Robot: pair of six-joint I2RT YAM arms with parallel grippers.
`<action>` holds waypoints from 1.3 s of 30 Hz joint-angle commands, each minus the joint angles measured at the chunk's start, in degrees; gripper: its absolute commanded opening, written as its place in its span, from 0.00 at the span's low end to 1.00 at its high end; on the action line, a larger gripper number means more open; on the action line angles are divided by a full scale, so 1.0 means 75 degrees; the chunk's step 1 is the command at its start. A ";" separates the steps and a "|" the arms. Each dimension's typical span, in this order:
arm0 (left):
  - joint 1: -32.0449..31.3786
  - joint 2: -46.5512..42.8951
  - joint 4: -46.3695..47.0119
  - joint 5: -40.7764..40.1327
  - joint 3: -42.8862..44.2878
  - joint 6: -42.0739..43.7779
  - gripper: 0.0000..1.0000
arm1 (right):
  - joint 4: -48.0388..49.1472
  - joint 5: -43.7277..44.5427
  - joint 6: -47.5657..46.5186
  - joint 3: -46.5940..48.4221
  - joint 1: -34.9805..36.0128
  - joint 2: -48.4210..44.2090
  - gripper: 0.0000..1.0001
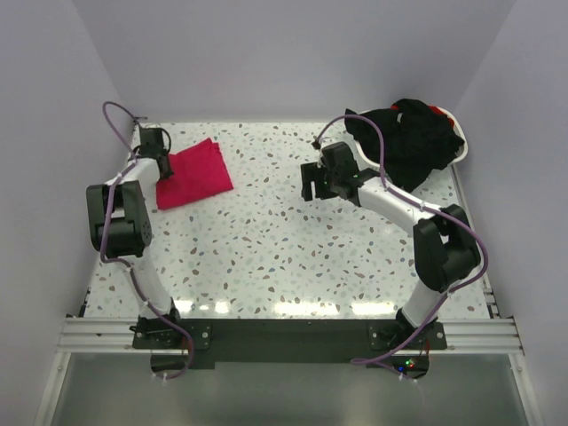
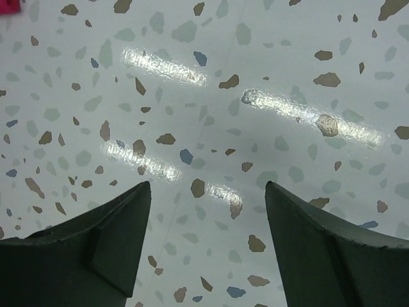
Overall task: Fold and stack the t-shirts
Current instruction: Neatly place the folded tshirt to the corner, then reset both grippers
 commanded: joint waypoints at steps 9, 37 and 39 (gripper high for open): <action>0.0911 -0.0689 -0.0543 -0.1098 0.0586 0.0588 0.35 | 0.0037 -0.0113 -0.0167 0.0152 0.0019 -0.0394 0.76; -0.3963 -0.7462 0.4272 0.0728 -0.5423 -0.1532 1.00 | 0.0904 0.2792 -0.0120 -0.2507 0.0031 -0.4249 0.80; -0.3975 -0.7720 0.4402 0.0694 -0.5600 -0.1557 1.00 | 0.0951 0.3155 -0.0097 -0.2672 0.0031 -0.4611 0.81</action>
